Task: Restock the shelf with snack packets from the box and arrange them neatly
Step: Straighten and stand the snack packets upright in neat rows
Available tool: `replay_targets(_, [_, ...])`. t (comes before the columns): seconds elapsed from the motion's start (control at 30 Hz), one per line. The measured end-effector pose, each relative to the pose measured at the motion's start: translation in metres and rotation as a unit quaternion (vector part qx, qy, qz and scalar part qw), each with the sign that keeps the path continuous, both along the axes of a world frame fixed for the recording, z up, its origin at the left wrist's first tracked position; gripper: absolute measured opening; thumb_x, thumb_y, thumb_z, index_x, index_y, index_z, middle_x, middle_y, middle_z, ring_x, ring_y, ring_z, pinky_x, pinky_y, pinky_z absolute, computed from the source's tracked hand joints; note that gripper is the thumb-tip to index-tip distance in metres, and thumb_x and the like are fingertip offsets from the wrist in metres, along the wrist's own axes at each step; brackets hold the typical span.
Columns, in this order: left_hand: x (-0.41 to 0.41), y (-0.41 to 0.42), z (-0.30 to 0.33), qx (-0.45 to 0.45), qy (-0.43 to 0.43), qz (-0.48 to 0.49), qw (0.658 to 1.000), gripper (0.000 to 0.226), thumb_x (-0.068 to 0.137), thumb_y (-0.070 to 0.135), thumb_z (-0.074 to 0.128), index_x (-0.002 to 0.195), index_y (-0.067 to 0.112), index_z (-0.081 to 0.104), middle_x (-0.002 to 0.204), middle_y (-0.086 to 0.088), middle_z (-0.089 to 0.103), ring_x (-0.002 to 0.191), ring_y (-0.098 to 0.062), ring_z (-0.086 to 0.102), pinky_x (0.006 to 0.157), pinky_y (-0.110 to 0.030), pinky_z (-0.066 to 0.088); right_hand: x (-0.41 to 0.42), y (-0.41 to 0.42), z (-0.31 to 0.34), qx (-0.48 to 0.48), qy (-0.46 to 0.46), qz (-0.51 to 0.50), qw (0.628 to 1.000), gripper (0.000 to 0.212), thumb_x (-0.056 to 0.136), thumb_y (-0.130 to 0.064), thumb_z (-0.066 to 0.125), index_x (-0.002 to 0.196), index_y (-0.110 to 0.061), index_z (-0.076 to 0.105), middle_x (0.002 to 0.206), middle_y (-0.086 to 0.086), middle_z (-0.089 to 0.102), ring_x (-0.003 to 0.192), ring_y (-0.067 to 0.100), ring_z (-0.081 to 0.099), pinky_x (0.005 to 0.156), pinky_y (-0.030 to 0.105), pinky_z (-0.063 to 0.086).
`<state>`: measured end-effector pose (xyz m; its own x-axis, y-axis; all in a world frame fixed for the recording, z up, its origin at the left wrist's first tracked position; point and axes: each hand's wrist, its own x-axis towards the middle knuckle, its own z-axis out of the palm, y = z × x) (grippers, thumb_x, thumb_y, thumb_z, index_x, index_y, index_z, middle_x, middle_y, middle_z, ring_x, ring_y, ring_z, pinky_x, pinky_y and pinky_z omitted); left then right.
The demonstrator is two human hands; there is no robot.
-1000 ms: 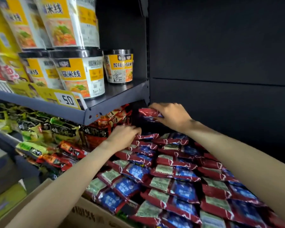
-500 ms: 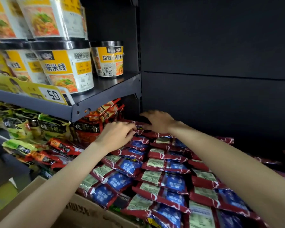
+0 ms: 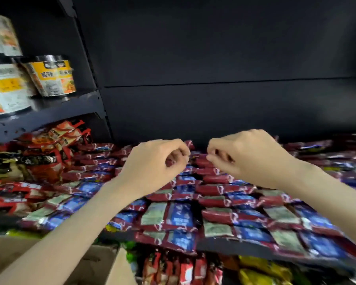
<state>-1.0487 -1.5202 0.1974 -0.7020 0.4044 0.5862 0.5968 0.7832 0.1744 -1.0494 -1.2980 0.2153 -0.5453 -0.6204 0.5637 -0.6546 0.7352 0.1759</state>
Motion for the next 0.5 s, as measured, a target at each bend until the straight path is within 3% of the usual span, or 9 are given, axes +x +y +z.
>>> replay_targets(0.07, [0.012, 0.041, -0.003, 0.009, -0.058, -0.045, 0.997, 0.015, 0.084, 0.042, 0.054, 0.093, 0.037, 0.065, 0.082, 0.024, 0.065, 0.082, 0.007, 0.060, 0.071, -0.019, 0.049, 0.026, 0.049, -0.011, -0.032, -0.023, -0.020, 0.999, 0.024, 0.086, -0.039, 0.043, 0.079, -0.024, 0.061, 0.064, -0.013, 0.058, 0.052, 0.017, 0.057, 0.044, 0.031, 0.046])
replay_targets(0.2, [0.025, 0.126, -0.017, 0.057, -0.095, -0.135, 0.985, 0.010, 0.088, 0.028, 0.061, 0.095, 0.030, 0.067, 0.092, 0.020, 0.067, 0.087, 0.005, 0.062, 0.080, -0.022, 0.049, 0.063, 0.142, -0.037, -0.085, -0.094, -0.069, 0.990, 0.024, 0.087, -0.038, 0.046, 0.092, -0.024, 0.065, 0.087, -0.008, 0.065, 0.082, 0.019, 0.064, 0.065, 0.036, 0.052])
replay_targets(0.37, [0.011, 0.225, -0.039, 0.052, 0.005, -0.130, 0.990, 0.017, 0.087, 0.024, 0.057, 0.101, 0.025, 0.066, 0.098, 0.021, 0.061, 0.095, -0.004, 0.059, 0.083, -0.026, 0.047, 0.079, 0.245, -0.061, -0.165, -0.137, -0.146, 0.966, 0.019, 0.091, -0.025, 0.059, 0.107, -0.019, 0.066, 0.108, -0.002, 0.065, 0.102, 0.020, 0.061, 0.085, 0.037, 0.049])
replay_targets(0.5, [-0.022, 0.284, -0.050, 0.009, 0.023, -0.119, 0.993, 0.018, 0.090, 0.020, 0.057, 0.106, 0.021, 0.066, 0.107, 0.008, 0.066, 0.098, -0.012, 0.059, 0.090, -0.027, 0.041, 0.072, 0.301, -0.063, -0.221, -0.166, -0.180, 0.944, 0.023, 0.091, -0.020, 0.059, 0.113, -0.019, 0.064, 0.112, -0.004, 0.064, 0.097, 0.016, 0.061, 0.086, 0.036, 0.050])
